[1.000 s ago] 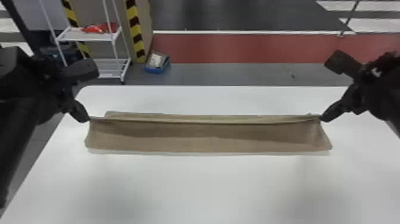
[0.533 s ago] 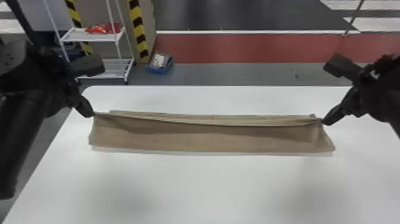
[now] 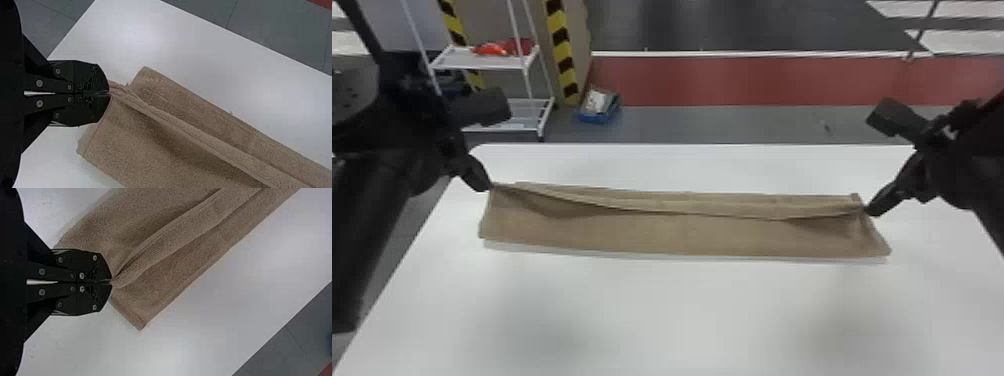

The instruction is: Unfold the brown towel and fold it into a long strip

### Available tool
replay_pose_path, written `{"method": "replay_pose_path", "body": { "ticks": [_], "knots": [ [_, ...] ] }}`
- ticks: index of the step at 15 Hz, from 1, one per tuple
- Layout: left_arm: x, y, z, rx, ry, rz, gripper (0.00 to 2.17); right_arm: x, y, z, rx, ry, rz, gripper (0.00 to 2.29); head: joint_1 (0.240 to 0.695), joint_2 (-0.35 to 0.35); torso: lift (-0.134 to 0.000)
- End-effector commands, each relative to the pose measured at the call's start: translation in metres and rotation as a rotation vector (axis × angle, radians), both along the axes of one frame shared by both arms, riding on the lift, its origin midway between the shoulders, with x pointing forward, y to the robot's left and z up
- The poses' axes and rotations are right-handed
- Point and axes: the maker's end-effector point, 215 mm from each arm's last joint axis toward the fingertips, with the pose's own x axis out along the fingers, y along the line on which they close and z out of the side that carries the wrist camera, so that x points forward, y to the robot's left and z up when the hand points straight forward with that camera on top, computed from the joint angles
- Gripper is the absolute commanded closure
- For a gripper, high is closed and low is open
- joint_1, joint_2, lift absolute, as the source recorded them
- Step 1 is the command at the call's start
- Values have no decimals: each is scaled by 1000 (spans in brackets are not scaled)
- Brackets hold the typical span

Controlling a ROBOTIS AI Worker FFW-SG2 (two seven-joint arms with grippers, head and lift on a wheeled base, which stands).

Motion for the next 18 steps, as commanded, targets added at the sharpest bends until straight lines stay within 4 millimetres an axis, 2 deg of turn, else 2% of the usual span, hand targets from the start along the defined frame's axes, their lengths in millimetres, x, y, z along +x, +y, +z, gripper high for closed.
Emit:
{"method": "replay_pose_path", "body": {
  "ticks": [1,7,16,18],
  "knots": [
    [1,-1,0,-3,-7,2,2064,0,2,-1,8,9,-1,2037,695,15,-123],
    [8,13,11,4,-31,21,2064,-3,-16,-1,-3,19,-30,2040,695,16,-123],
    [20,0,15,14,-66,5,2064,-6,-28,1,7,18,-67,2040,695,-1,-123],
    [24,-3,16,19,-83,3,2064,-3,-23,3,17,12,-65,2040,693,-6,-123]
  ]
}}
